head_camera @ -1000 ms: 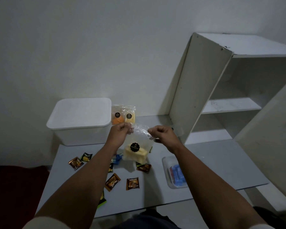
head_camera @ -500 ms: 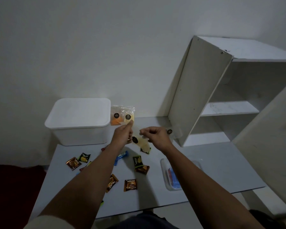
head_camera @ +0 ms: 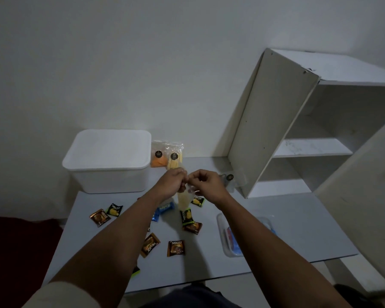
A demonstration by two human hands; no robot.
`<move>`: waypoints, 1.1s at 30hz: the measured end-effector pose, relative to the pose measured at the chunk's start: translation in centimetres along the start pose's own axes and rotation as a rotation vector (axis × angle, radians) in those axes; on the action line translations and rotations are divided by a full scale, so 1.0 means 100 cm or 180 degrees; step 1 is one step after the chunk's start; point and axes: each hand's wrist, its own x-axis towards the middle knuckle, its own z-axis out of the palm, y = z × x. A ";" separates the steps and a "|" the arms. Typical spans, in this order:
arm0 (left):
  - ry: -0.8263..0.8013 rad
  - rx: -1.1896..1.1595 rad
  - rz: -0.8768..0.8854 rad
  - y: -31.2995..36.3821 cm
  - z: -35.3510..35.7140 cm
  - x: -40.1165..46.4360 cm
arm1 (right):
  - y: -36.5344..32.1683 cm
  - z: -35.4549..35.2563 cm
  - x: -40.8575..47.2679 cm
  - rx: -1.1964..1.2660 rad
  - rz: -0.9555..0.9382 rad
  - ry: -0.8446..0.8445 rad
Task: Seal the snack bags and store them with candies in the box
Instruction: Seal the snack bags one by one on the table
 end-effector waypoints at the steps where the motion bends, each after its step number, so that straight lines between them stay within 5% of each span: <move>1: -0.0034 0.0068 0.0015 0.000 -0.002 0.000 | 0.000 -0.001 0.001 0.0042 0.0030 0.0000; 8: -0.0265 0.0474 0.0195 0.000 -0.003 -0.004 | -0.005 0.000 0.005 0.0074 0.0144 0.0151; 13: 0.0211 0.0729 0.0495 0.005 -0.008 -0.003 | -0.009 0.005 0.004 0.0354 0.0096 0.0107; 25: -0.0227 0.1119 0.0502 0.016 -0.020 0.004 | -0.018 0.018 0.019 0.0177 0.0019 0.0516; 33: 0.0454 0.1551 0.0862 0.019 -0.018 0.012 | -0.019 0.020 0.016 0.0048 -0.0182 0.0357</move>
